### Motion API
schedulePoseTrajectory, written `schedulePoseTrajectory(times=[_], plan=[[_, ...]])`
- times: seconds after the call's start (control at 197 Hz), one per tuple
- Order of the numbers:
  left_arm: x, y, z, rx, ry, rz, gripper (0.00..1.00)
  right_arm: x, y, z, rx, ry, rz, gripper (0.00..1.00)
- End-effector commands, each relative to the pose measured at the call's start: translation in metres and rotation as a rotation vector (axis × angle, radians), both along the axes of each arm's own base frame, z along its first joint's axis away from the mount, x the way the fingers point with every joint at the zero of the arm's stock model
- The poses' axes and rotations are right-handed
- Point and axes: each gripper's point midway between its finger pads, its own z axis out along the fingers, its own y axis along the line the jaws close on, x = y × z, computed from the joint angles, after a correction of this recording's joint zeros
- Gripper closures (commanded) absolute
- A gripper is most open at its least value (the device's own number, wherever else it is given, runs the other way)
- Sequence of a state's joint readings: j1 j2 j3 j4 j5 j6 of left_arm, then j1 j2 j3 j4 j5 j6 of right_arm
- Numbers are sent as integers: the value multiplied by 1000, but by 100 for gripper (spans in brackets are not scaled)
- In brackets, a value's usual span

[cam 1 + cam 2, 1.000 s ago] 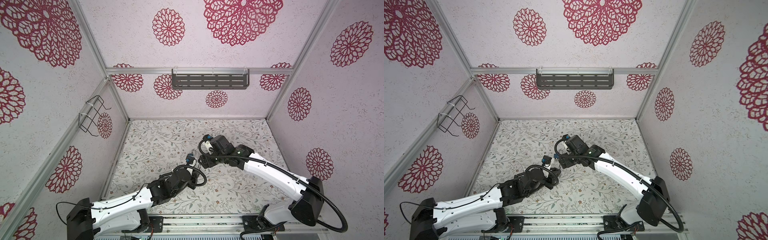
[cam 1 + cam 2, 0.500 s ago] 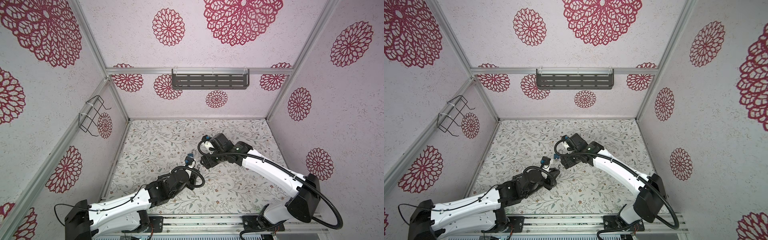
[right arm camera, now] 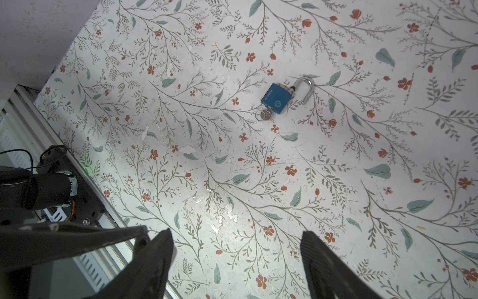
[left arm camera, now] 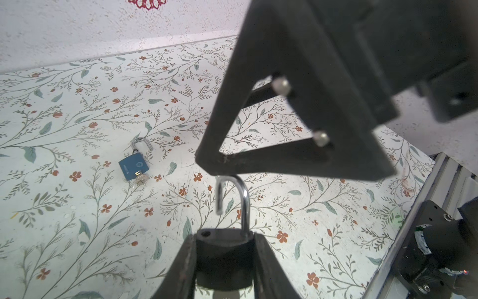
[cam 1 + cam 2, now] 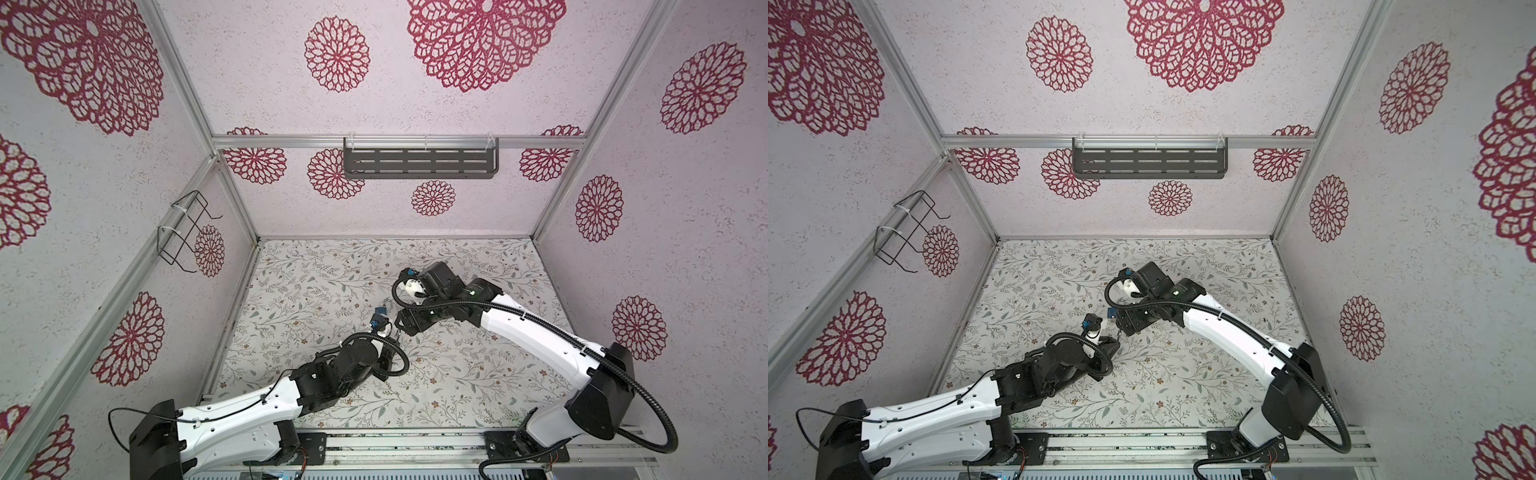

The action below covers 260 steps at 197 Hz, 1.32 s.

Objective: Unlock with the key

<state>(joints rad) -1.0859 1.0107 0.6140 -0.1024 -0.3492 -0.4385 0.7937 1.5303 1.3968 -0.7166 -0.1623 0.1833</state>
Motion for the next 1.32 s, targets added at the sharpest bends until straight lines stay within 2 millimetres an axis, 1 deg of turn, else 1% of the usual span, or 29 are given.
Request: schedulePoseTrajectory(times=[0.0, 0.177, 0.365, 0.517, 0.613, 0.684, 0.76, 0.815, 0.866, 0.993, 1.129, 1.2, 1.312], plan=[[-2, -1, 15, -39, -36, -11, 100, 5, -3, 12, 25, -15, 3, 19], [-1, 2, 17, -44, -52, -2, 100, 2, -8, 8, 14, 4, 22, 19], [-2, 3, 20, -55, -60, -2, 100, -15, -1, 22, 101, 12, 99, 19], [-2, 4, 20, -50, -62, -2, 100, -11, -13, 27, 71, -20, 68, 19], [-3, 3, 20, -50, -62, -10, 100, -15, -12, 30, 86, -21, 92, 19], [-5, 2, 20, -51, -57, -24, 100, -12, -15, 34, 73, -36, 76, 19], [-5, 2, 19, -47, -57, -24, 100, -10, -11, 43, 107, -55, 74, 19], [-4, 2, 20, -48, -57, -23, 100, -12, -4, 47, 141, -44, 92, 18], [-5, 2, 21, -50, -58, -22, 100, -13, 1, 44, 152, -21, 108, 18], [-4, 2, 24, -54, -65, -20, 100, -9, 5, 27, 123, 19, 109, 18], [-5, 3, 25, -55, -63, -21, 100, -6, 6, 24, 118, 21, 105, 18], [-5, 4, 25, -57, -63, -20, 100, -6, 5, 28, 125, 15, 104, 18], [-4, 5, 24, -50, -67, -12, 100, -9, 3, 49, 168, -22, 105, 18]])
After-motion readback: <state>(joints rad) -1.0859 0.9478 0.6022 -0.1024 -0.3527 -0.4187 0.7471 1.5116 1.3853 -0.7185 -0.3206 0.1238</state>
